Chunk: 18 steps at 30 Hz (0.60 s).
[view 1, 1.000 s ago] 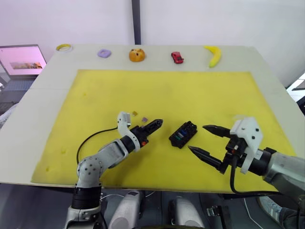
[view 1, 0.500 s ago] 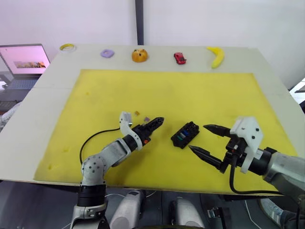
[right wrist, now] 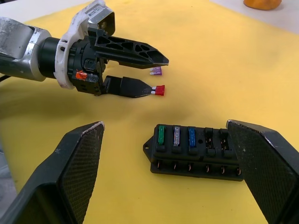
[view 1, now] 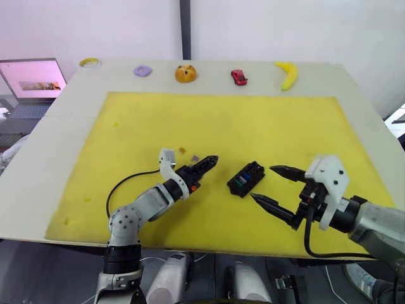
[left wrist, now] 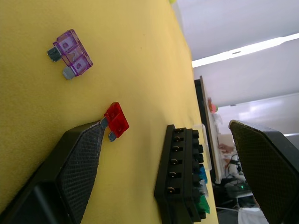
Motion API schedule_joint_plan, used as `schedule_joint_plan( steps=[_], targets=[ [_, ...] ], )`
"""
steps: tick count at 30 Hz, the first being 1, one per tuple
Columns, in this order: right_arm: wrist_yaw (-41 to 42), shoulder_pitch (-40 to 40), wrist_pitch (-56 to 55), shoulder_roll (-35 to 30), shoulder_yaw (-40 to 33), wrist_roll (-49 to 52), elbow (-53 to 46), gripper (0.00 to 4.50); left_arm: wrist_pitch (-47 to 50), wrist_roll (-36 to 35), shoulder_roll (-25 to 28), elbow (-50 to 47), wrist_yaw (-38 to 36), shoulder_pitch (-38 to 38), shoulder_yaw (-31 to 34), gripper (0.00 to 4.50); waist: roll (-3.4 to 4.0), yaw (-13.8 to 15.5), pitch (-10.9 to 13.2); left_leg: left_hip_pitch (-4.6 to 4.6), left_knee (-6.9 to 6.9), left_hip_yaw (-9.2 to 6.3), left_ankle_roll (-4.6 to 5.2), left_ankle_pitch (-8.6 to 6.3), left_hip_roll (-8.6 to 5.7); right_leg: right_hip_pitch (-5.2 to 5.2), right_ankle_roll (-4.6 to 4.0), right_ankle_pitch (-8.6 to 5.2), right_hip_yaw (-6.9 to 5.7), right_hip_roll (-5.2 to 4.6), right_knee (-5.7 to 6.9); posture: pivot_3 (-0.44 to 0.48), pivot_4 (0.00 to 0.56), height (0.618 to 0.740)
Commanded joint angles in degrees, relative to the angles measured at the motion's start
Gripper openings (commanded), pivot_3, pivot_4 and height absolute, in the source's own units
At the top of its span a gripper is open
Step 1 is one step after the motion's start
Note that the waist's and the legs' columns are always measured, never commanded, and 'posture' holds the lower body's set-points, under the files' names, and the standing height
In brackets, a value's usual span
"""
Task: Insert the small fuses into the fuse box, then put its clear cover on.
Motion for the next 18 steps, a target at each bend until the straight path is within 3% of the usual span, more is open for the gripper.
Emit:
schedule_joint_plan(
  steps=[1, 9, 11, 18],
  targets=[
    [0.2, -0.07, -1.11, -0.02, -0.31, 0.16, -1.72, 4.42, 1.05, 2.67, -0.16, 2.5, -0.19, -0.01, -1.11, 4.5, 0.0, 0.02, 0.0, 0.0, 0.0, 0.0, 0.0, 0.0, 0.0, 0.0, 0.0, 0.0, 0.0, 0.0, 0.0, 0.0, 0.15, 0.735],
    [0.07, 0.13, -1.09, 0.03, -0.46, 0.21, -1.92, 4.42, 1.91, 4.65, -0.34, 2.45, -0.11, 0.03, -0.84, 4.5, 0.0, 0.06, 0.0, 0.0, 0.0, -0.01, 0.0, -0.01, 0.0, -0.01, -0.01, -0.01, -0.01, -0.01, -0.04, 0.0, 0.15, 0.735],
    [-0.1, 0.09, -1.1, 0.15, -0.31, 0.21, -1.98, 4.5, 1.95, 4.73, -0.64, 2.76, 0.22, -0.1, -0.59, 3.98, 0.0, 0.05, 0.0, 0.0, 0.0, -0.01, 0.0, -0.01, 0.0, 0.0, -0.01, -0.01, -0.01, -0.01, -0.05, 0.0, 0.15, 0.735],
    [-0.33, -0.12, -1.04, 0.16, -0.26, 0.24, -1.89, 4.5, 2.81, 5.91, -1.31, 3.48, 1.28, -0.5, -0.23, 3.98, -0.01, 0.13, 0.01, -0.01, 0.0, -0.02, 0.0, -0.02, -0.01, -0.02, 0.0, -0.01, -0.03, -0.02, -0.09, 0.0, 0.15, 0.735]
  ],
)
